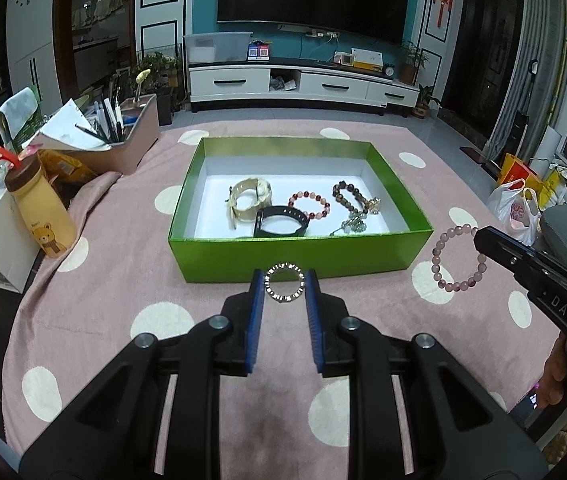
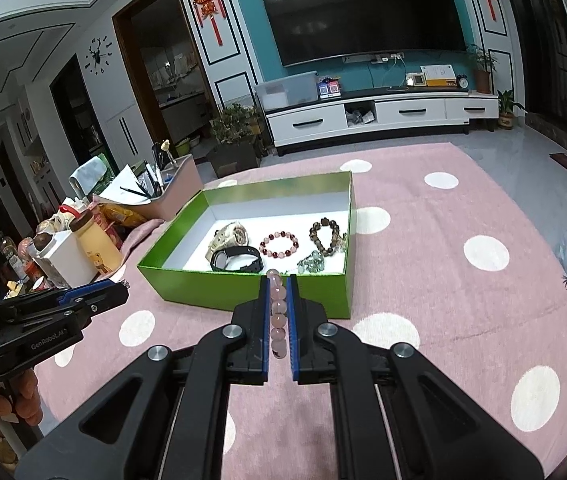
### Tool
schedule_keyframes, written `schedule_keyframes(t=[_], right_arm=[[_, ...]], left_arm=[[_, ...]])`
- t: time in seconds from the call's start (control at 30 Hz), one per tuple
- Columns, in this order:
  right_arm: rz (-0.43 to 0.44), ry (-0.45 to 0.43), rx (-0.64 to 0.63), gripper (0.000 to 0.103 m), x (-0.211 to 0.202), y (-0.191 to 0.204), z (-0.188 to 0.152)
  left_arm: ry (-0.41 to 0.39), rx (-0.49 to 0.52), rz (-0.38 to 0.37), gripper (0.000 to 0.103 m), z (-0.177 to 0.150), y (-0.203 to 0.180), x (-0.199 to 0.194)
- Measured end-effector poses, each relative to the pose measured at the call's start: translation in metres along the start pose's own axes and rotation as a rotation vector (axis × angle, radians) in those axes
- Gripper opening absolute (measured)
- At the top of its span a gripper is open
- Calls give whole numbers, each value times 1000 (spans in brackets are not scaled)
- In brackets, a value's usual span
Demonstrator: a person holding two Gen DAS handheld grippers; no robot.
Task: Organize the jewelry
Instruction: 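Carry the silver ring and pink bead bracelet over the green box with both tools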
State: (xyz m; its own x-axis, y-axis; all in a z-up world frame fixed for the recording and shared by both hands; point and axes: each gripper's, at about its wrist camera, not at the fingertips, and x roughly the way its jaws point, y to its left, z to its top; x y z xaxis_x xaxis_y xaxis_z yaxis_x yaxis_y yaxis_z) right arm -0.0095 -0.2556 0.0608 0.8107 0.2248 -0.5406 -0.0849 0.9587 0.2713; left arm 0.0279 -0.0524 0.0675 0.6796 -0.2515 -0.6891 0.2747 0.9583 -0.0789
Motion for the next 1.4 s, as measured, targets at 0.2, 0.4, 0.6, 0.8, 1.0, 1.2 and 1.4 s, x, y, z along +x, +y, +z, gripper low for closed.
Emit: schedule_keyframes(t=[0.2,0.4,0.6,0.8,1.0,1.2,1.4], right_arm=[[10,-13,-2,7,1,1,6],[14,-21,-3,7,2,0,11],[18,-33,-15,7,4,3,19],[22,-44,-23,7,10,4,27],[21,-51,-22,7,16,3,34],[20,-48,-21,7,18,2,36],[17,-49,-20,7,23,1,39]], left_arm=[[-18,16,-6,20,10,-6,-1],[-24,26,-15,20,16,-11,1],[-31,35,-23,20,24,-14,4],[-48,45,-22,20,35,-16,6],[-61,47,-22,20,43,-17,9],[-66,51,-25,20,49,-19,13],[-70,58,-25,20,57,-20,17]])
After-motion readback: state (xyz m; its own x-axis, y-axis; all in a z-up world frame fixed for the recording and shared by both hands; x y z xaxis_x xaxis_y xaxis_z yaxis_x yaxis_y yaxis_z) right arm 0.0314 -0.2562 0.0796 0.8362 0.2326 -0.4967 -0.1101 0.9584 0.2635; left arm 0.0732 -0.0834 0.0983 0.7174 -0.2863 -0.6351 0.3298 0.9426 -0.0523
